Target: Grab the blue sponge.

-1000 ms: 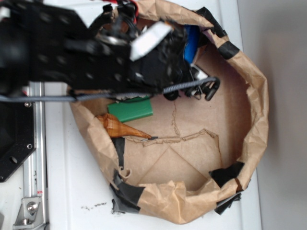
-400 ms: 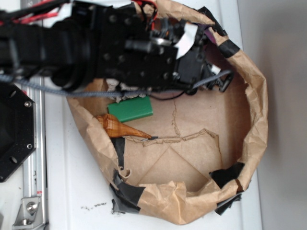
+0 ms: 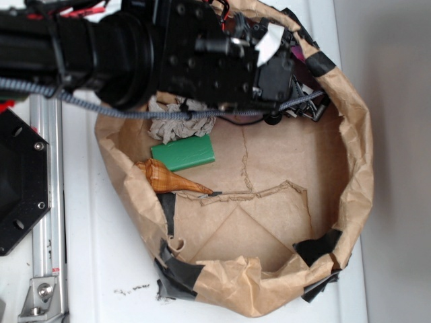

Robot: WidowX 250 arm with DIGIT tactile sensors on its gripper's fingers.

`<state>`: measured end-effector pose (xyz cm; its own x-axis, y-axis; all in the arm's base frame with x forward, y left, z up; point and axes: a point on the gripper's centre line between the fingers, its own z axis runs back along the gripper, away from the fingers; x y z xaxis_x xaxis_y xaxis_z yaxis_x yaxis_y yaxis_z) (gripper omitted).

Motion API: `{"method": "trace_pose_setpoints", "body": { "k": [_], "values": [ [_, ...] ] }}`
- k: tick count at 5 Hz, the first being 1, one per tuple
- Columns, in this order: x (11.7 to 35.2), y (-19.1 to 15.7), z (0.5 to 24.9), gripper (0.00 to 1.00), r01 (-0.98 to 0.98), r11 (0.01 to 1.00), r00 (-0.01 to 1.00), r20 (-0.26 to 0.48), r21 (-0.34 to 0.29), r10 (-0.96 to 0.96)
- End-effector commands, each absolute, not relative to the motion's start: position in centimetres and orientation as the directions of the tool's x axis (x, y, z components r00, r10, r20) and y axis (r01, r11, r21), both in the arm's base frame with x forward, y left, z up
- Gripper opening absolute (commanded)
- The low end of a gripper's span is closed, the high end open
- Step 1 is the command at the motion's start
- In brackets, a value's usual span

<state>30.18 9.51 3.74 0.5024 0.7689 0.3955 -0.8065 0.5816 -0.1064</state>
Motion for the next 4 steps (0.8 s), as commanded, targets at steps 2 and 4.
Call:
{"method": "trace_pose_setpoints", "body": {
  "k": [2, 4],
  "values": [
    [29.3, 8.4, 5.4, 0.00, -0.768, 0.628, 0.533, 0.420, -0.126, 0.735],
    [29.9, 2.9, 14.3, 0.00, -0.438, 0.896, 0.715, 0.577, -0.072, 0.396]
  ]
}}
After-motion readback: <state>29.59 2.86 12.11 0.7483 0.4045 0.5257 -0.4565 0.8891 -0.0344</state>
